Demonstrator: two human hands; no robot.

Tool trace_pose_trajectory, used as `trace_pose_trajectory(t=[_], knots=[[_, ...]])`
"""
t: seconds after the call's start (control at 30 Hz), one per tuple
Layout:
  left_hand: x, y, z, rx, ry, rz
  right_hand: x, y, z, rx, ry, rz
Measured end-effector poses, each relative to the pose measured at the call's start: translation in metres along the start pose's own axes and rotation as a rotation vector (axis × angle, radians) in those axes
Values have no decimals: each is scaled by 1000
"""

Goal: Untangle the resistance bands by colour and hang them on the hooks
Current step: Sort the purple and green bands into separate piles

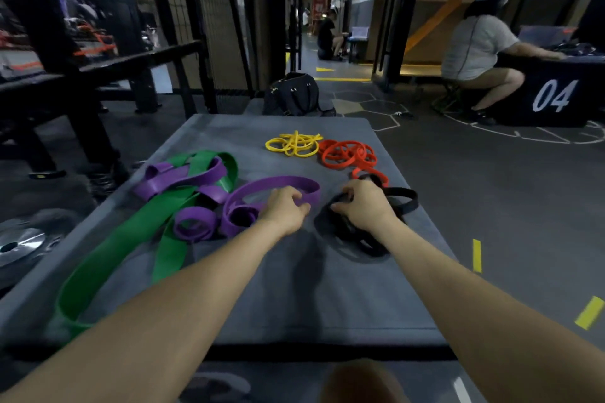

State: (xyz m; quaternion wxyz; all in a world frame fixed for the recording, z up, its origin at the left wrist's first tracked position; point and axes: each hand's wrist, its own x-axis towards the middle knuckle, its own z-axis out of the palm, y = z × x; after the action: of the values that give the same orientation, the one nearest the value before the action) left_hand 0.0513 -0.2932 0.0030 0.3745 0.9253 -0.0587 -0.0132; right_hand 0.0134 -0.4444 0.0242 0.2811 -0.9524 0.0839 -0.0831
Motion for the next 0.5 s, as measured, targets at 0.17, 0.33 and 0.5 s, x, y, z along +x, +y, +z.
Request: trace_pose_trajectory(t=[0.17, 0.33, 0.5], knots=[[-12, -62, -59, -16, 135, -55, -7, -68, 44, 33, -101, -88], [-28, -124, -111, 2, 203, -140, -13, -127, 95, 11, -145, -183], [-42, -170, -138, 165, 313, -232, -13, -161, 134, -104, -183, -257]])
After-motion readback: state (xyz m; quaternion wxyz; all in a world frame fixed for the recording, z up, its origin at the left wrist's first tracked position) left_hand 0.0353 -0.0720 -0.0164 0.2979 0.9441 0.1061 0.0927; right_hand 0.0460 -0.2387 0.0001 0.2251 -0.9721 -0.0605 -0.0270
